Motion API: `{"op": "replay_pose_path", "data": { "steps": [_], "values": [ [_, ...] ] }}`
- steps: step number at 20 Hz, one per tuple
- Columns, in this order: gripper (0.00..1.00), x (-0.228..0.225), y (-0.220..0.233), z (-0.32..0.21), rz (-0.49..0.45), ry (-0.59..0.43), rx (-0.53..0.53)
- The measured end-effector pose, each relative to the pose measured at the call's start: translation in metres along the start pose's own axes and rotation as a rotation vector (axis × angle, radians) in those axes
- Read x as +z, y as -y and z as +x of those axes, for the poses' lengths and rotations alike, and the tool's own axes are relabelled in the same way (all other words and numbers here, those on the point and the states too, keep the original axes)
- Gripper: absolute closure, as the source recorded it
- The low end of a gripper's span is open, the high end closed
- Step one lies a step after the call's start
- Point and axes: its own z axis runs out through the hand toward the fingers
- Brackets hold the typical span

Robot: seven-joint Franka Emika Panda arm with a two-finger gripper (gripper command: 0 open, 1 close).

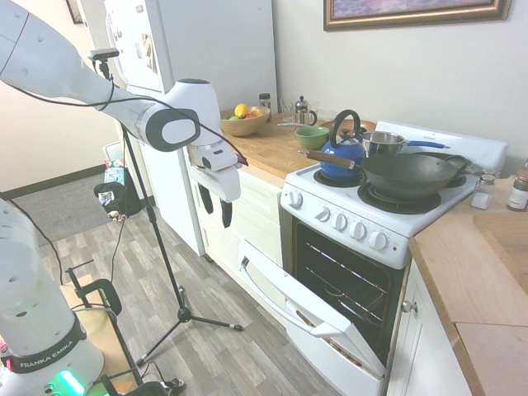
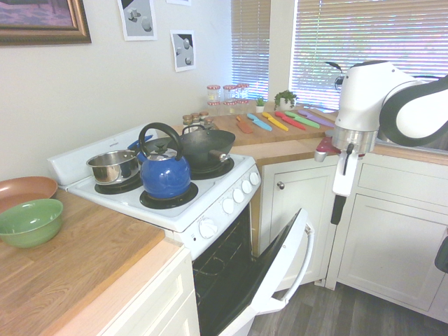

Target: Close the oven

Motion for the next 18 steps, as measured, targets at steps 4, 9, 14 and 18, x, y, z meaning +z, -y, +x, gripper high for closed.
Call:
{"op": "replay_pose_path", "data": {
  "steps": [4, 9, 14, 18],
  "values": [
    [0.0, 0.006, 0.0, 0.001, -0.015, 0.003, 0.009],
    [0.0, 0.05, 0.005, 0.006, -0.047, 0.035, 0.019],
    [0.0, 0.113, 0.01, 0.008, -0.057, 0.064, 0.033],
    [0.0, 0.158, 0.006, 0.012, -0.054, 0.064, 0.052]
  ]
}}
